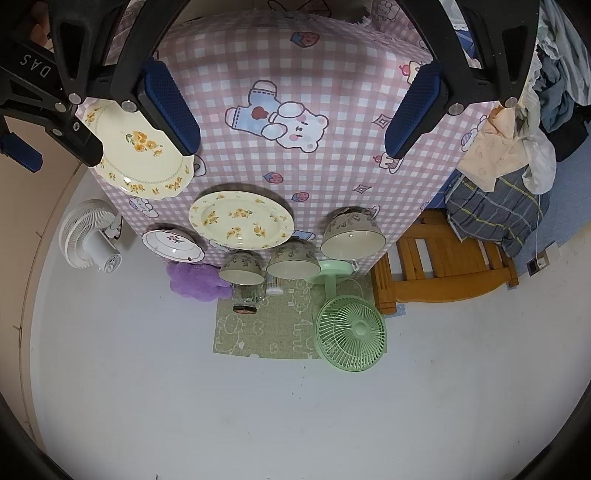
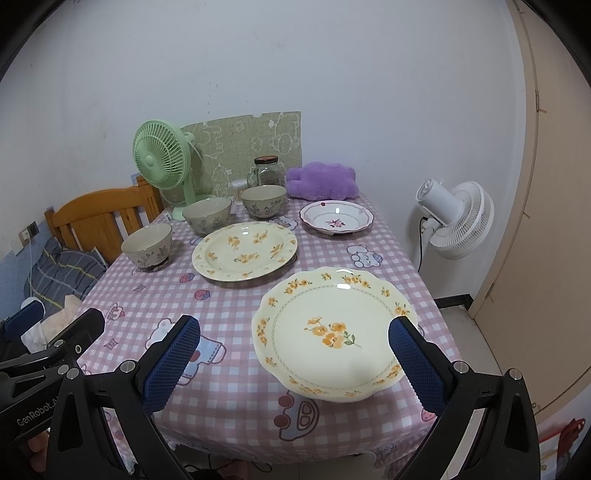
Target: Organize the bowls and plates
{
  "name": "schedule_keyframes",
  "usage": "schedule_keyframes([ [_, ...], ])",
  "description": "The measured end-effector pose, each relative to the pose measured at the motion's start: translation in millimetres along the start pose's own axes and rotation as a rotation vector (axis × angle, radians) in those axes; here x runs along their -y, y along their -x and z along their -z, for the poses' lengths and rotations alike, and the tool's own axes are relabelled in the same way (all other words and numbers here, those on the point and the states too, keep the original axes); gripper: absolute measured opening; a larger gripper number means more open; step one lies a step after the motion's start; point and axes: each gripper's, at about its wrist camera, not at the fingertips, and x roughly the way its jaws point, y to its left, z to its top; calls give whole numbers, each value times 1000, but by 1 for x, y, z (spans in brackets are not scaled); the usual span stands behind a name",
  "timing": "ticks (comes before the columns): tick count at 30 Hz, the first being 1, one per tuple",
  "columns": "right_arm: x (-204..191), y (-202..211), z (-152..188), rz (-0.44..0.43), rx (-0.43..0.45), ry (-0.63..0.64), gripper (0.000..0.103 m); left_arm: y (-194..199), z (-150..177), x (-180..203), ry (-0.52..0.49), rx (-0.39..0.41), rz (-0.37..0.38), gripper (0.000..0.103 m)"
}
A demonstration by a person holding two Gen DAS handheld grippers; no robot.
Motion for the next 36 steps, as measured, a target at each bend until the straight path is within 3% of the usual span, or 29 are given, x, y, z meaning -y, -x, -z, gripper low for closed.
schedule_keyframes([
  [25,4,0,2,-20,-5,-17,103,7,5,4,-22,7,7,99],
  [36,-5,-12,-16,-2,-4,-18,98,-10,-15,0,-36,19,41,99],
])
